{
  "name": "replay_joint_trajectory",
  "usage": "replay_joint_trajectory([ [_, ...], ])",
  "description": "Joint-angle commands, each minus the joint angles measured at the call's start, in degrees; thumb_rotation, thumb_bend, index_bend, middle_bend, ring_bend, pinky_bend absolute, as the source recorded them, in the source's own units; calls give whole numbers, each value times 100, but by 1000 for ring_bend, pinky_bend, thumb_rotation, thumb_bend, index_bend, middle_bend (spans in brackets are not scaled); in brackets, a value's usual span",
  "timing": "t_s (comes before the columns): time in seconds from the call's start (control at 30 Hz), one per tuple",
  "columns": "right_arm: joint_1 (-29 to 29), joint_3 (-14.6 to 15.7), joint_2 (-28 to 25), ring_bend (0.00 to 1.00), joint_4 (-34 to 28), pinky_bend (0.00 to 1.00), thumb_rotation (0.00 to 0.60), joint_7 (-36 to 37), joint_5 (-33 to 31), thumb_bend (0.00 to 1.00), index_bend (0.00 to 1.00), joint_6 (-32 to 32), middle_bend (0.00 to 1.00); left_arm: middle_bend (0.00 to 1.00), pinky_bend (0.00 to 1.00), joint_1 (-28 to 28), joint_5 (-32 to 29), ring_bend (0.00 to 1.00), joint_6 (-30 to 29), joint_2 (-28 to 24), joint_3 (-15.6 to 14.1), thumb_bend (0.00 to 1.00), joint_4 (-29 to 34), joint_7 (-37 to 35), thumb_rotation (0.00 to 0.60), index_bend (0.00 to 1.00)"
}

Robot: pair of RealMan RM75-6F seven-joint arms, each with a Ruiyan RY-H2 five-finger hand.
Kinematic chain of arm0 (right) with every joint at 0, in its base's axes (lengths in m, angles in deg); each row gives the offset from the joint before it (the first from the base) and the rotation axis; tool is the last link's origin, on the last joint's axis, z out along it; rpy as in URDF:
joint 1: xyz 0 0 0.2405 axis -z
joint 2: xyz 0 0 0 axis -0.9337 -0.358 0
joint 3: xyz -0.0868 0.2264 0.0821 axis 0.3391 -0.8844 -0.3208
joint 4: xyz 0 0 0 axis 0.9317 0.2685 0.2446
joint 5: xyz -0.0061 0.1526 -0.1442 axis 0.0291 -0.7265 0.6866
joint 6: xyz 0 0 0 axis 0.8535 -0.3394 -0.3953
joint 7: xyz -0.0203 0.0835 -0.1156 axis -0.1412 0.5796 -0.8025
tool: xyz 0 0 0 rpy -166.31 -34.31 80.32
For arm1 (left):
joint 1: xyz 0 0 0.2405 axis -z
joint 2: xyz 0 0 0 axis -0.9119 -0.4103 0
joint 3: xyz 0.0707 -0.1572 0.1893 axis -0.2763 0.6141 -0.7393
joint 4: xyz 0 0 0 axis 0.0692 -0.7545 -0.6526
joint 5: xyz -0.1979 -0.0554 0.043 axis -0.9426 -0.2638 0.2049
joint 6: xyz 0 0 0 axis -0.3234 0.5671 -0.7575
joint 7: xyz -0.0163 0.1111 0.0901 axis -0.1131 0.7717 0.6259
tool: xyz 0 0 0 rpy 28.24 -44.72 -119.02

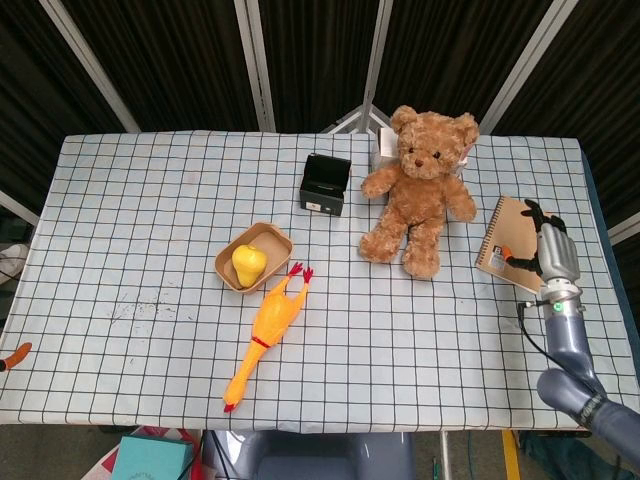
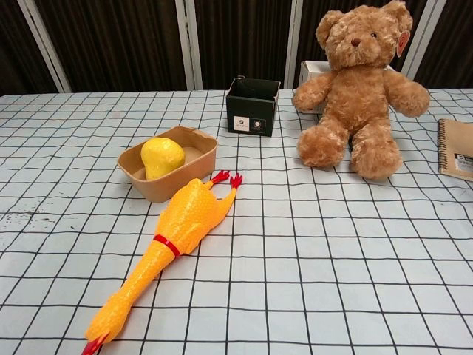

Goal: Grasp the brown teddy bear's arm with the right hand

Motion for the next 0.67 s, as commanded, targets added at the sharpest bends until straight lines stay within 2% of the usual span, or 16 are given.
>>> replay_joint_trajectory([
  [0.03,1099,1204,-1061,139,-1459,0,600,-758,1688,361,208,1479,203,0,135,-41,91,0,-60,-33,-41,269,-6,-77,600,247],
  [0.1,1326,1460,-1171,135,-1710,0,600,-1156,1956,362,211,1827,203,0,135,-65,144,0,-97,-53,-63,269,-11,-113,600,249],
  [0.2,1631,1661,-1117,136,-1902,0,600,-1470,2299,362,210,2459,203,0,135,-91,202,0,-133,-79,-87,269,-18,-166,600,249],
  [0.37,1921,1853,-946,134,-1712,0,600,-1648,2758,361,211,3145,204,0,135,-103,230,0,-152,-101,-90,269,-41,-211,600,249],
  [0.67,1951,1896,-824,108,-1492,0,600,-1634,2788,362,210,3156,204,0,135,-64,192,0,-107,-46,-66,269,-44,-69,600,249],
])
